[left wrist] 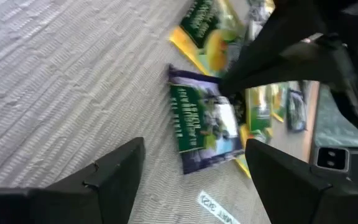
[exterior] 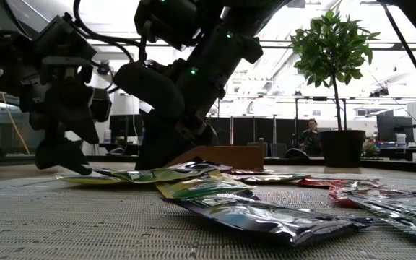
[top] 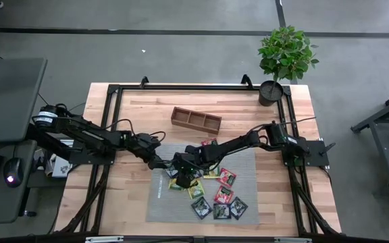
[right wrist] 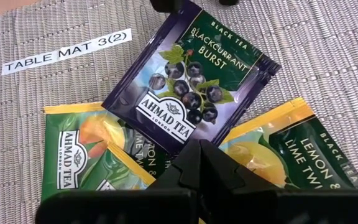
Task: Pick & Place Tea
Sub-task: Put the purple tea bag into the left section of the wooden organizer
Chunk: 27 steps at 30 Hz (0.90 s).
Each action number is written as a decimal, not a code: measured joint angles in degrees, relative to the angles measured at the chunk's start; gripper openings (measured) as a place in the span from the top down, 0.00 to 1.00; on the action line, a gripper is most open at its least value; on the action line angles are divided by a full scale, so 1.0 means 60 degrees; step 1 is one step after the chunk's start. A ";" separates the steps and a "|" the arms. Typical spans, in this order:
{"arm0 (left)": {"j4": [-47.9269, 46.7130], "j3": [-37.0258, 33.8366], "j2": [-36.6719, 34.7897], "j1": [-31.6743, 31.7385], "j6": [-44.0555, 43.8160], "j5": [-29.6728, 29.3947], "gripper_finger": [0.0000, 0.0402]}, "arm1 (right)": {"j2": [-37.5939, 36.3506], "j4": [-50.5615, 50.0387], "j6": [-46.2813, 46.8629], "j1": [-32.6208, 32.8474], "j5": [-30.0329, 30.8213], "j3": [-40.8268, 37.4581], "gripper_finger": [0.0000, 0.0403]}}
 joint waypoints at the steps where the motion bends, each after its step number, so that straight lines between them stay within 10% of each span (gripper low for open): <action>1: -0.0049 0.0011 0.0000 -0.0004 -0.0034 -0.0055 0.30 | 0.0000 0.0004 0.0000 0.0000 -0.0003 0.0000 1.00; 27: -0.0019 0.0003 0.0004 -0.0004 -0.0464 0.0463 0.30 | 0.0036 0.0776 -0.0080 -0.0407 0.0147 -0.0007 1.00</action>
